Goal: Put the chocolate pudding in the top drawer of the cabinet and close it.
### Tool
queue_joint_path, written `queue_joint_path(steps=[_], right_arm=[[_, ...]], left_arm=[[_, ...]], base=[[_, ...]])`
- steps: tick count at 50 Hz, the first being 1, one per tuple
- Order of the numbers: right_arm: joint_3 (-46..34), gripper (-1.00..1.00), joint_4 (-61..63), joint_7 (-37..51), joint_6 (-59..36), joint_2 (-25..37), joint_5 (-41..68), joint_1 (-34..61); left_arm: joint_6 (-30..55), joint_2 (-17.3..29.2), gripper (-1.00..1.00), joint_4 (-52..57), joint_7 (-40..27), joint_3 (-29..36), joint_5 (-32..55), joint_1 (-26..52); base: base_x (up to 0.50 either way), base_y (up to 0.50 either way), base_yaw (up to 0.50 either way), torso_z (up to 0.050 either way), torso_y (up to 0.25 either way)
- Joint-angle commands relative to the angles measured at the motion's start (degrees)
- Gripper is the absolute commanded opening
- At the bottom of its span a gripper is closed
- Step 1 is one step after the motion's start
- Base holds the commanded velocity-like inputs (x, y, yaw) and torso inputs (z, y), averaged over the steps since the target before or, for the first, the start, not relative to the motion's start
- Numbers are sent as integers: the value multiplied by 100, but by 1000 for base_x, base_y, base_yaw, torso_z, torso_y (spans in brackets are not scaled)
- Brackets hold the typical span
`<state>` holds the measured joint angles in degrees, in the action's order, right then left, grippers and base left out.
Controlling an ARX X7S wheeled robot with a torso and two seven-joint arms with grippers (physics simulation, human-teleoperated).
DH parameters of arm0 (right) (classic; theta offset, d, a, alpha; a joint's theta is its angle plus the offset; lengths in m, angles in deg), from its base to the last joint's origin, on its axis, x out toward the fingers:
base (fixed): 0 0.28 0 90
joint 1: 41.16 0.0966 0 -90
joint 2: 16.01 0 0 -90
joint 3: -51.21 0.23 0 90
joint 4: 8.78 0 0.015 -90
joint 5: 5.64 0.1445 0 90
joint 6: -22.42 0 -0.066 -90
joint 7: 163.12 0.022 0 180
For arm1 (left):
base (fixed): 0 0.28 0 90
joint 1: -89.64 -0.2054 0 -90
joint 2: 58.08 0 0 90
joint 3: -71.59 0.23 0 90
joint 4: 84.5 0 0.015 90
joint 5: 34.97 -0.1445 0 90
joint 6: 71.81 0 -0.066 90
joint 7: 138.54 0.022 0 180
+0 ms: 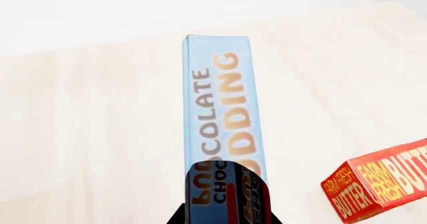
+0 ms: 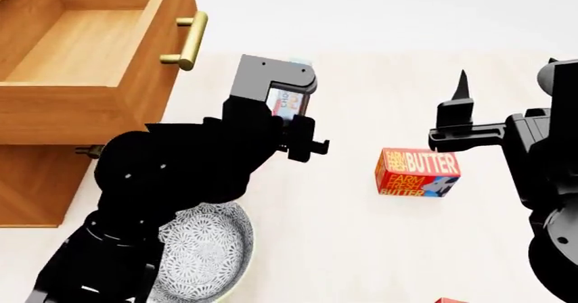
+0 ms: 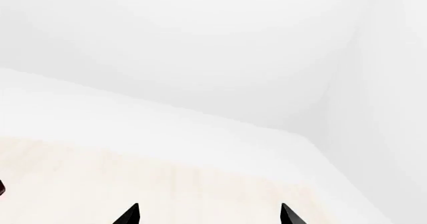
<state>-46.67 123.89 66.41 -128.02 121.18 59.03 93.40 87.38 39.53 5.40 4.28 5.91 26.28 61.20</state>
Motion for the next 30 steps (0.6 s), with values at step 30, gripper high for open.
queue_joint_path(steps=[30], right_arm=[[511, 100, 427, 452, -41, 338, 787, -44]], left_arm=[[965, 114, -100, 693, -2665, -1319, 3111, 2963]], base=[[0, 0, 0, 0, 0]])
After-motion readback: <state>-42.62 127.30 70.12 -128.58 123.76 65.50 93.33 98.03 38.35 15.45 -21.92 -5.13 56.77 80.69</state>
